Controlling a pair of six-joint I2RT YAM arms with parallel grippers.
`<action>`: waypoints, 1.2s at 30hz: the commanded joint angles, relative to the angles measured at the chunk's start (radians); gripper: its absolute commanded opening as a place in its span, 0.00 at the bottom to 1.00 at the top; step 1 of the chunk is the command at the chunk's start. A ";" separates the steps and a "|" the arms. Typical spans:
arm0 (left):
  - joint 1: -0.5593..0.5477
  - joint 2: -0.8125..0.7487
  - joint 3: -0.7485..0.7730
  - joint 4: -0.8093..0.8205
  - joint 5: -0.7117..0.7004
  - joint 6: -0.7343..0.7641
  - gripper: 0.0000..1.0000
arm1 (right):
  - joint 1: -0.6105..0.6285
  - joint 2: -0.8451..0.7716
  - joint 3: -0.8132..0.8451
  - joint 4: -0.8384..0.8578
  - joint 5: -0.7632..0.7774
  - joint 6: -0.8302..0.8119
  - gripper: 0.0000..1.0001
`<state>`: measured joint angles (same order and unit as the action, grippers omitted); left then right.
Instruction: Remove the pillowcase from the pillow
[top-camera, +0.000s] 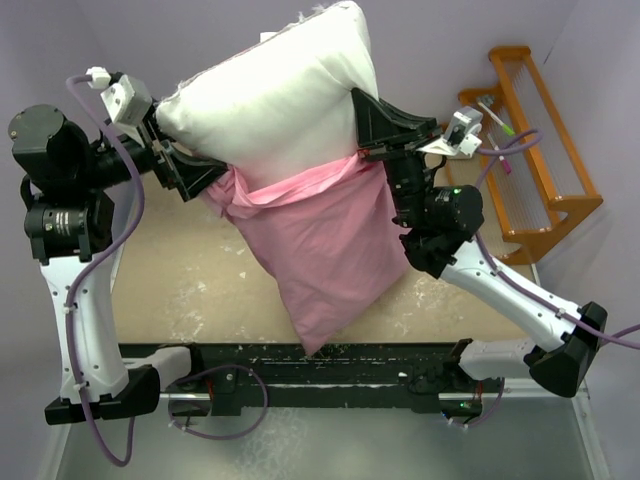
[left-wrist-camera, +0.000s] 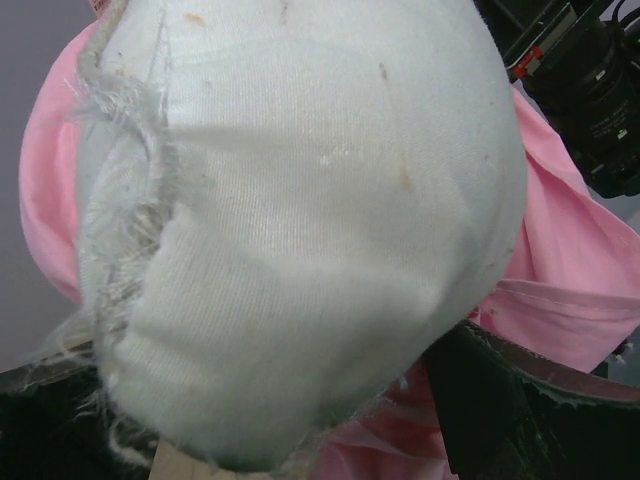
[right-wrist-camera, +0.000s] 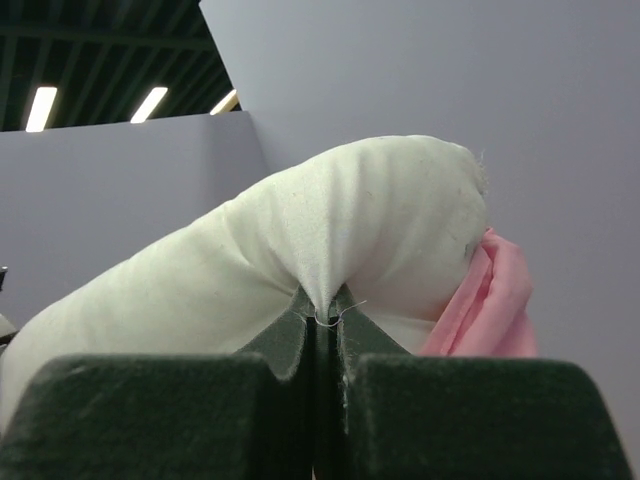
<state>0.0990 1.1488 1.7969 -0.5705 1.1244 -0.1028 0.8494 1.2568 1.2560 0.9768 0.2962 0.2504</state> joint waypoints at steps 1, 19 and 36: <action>0.001 0.031 0.004 0.119 0.078 -0.086 0.99 | 0.007 -0.023 0.096 0.144 -0.086 0.000 0.00; 0.001 -0.021 -0.083 -0.354 -0.394 0.461 0.99 | -0.048 0.012 0.279 -0.030 -0.001 -0.213 0.00; 0.001 -0.012 0.142 -0.654 -0.106 0.733 0.99 | -0.049 0.024 0.271 -0.077 -0.018 -0.241 0.00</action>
<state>0.0986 1.1313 1.8782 -1.0901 0.9035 0.5011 0.8040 1.3231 1.4376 0.7021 0.2962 0.0460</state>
